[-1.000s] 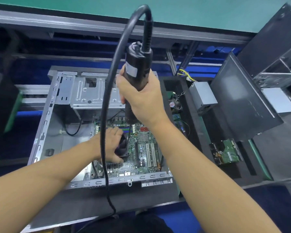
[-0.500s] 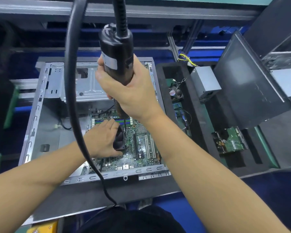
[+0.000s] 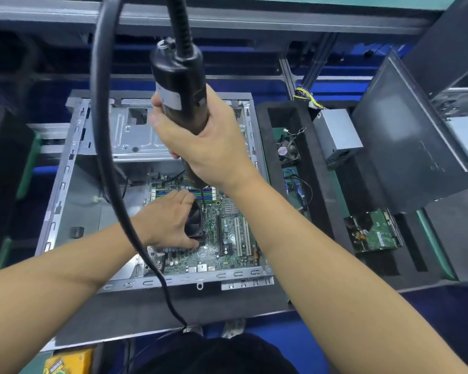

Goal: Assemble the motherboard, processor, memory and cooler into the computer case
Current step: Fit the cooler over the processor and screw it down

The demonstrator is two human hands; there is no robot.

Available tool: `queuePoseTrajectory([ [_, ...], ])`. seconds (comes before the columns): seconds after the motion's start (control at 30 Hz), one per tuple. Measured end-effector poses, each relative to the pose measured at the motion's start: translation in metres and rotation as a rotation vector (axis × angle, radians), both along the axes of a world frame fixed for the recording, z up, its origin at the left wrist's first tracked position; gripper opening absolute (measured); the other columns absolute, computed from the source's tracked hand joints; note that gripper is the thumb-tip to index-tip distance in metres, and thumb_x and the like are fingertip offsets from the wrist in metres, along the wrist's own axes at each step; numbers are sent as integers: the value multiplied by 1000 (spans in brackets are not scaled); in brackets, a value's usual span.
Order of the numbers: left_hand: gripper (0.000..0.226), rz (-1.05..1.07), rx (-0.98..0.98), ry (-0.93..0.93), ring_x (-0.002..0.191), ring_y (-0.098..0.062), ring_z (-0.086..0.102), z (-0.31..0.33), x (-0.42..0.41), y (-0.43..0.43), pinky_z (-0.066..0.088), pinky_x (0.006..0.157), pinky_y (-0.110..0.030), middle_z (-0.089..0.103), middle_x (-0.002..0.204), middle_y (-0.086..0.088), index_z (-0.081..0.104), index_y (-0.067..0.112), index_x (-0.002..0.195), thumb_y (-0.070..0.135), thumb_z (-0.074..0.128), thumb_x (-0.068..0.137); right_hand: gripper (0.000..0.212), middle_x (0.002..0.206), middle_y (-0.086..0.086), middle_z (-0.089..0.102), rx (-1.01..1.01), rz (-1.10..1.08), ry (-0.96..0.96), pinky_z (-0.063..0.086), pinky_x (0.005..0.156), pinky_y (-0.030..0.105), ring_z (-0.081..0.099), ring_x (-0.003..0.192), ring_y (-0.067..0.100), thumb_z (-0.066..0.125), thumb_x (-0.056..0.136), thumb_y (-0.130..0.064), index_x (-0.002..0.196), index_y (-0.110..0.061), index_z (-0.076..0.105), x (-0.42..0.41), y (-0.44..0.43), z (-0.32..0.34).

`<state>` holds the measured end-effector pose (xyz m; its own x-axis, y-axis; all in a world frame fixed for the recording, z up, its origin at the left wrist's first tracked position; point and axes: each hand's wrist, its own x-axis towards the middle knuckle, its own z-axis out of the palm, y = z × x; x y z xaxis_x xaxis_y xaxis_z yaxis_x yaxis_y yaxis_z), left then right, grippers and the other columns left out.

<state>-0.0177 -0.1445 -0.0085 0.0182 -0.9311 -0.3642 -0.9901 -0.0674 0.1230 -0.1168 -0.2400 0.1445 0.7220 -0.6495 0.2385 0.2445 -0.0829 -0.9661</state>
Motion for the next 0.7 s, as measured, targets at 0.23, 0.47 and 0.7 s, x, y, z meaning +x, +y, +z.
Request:
queuePoseTrajectory([
  [0.23, 95, -31, -47, -47, 105, -21, 46, 3, -4, 4, 43, 94, -33, 46, 115, -2, 41, 11, 120, 82, 52, 58, 15, 78, 7, 58, 26, -13, -36, 45, 61, 34, 50, 59, 13, 68, 86, -7, 92, -18, 60, -2, -4, 1],
  [0.47, 91, -20, -86, 3, 100, -18, 43, 4, -2, 8, 38, 90, -31, 45, 111, -1, 42, 11, 118, 79, 57, 60, 12, 69, -2, 58, 56, -45, -48, 47, 55, 38, 50, 55, 16, 65, 88, -5, 96, -3, 57, -11, -13, 3],
  [0.7, 92, -27, -121, 28, 106, -22, 47, 7, -5, 12, 42, 96, -32, 48, 114, -4, 43, 7, 121, 75, 62, 62, 14, 79, 12, 54, 39, 1, -15, 45, 59, 38, 48, 60, 20, 67, 86, -9, 92, -19, 60, -6, -3, 10],
])
